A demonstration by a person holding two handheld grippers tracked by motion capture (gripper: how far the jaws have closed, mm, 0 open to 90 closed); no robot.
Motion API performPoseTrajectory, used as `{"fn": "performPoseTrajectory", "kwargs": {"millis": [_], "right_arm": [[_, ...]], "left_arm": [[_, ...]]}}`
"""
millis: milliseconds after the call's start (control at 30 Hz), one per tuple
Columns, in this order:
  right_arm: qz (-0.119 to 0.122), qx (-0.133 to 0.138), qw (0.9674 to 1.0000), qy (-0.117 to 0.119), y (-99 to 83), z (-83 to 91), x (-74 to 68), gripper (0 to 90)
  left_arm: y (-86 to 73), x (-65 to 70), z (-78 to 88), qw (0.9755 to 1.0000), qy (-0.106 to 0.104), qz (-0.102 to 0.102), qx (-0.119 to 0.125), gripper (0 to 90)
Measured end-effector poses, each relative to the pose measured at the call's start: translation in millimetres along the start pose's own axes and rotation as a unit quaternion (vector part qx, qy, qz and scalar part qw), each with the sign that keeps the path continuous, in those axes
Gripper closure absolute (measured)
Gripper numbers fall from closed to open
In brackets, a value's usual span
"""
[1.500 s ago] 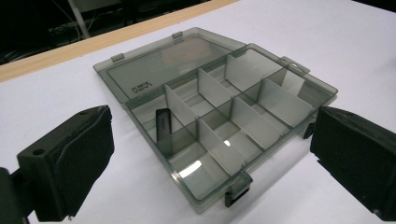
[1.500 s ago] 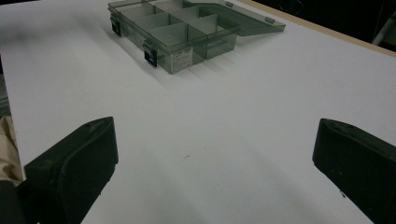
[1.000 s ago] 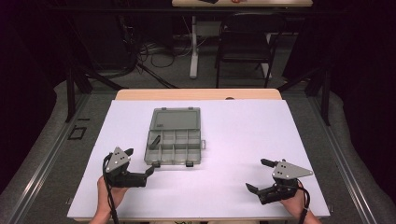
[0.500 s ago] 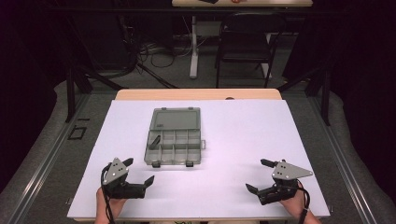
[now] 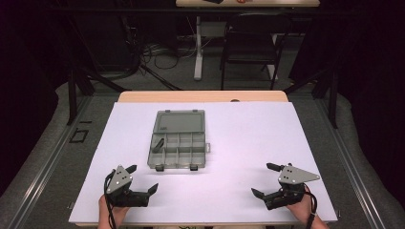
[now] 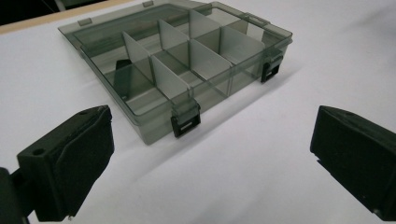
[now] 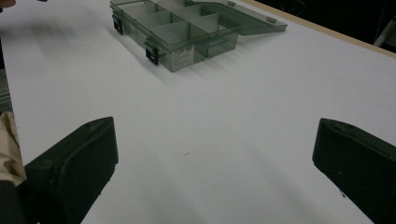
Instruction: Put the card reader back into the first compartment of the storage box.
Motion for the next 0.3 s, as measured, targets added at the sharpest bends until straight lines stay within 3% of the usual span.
{"fn": "performPoseTrajectory", "kwargs": {"millis": [167, 300], "right_arm": [[-0.008, 0.004, 1.0000, 0.001, 0.8, 0.5, 2.0, 0.0], [-0.008, 0.003, 1.0000, -0.005, 0.3, 0.2, 3.8, 0.0]], "left_arm": [[-1.9, -6.1, 0.5, 0.9999, -0.002, 0.017, 0.002, 0.0], [2.4, -6.4, -1.3, 1.0000, -0.003, 0.002, 0.005, 0.0]]}}
Point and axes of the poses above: each handheld gripper's, and its own axes: z roughly backward along the jaws, y roughly out of its top, x roughly to its right, the point moved 4 cm from there along -z, roughly forward along the jaws, and after that the axes turned 8 degrees about x, right-handed, at the moved point
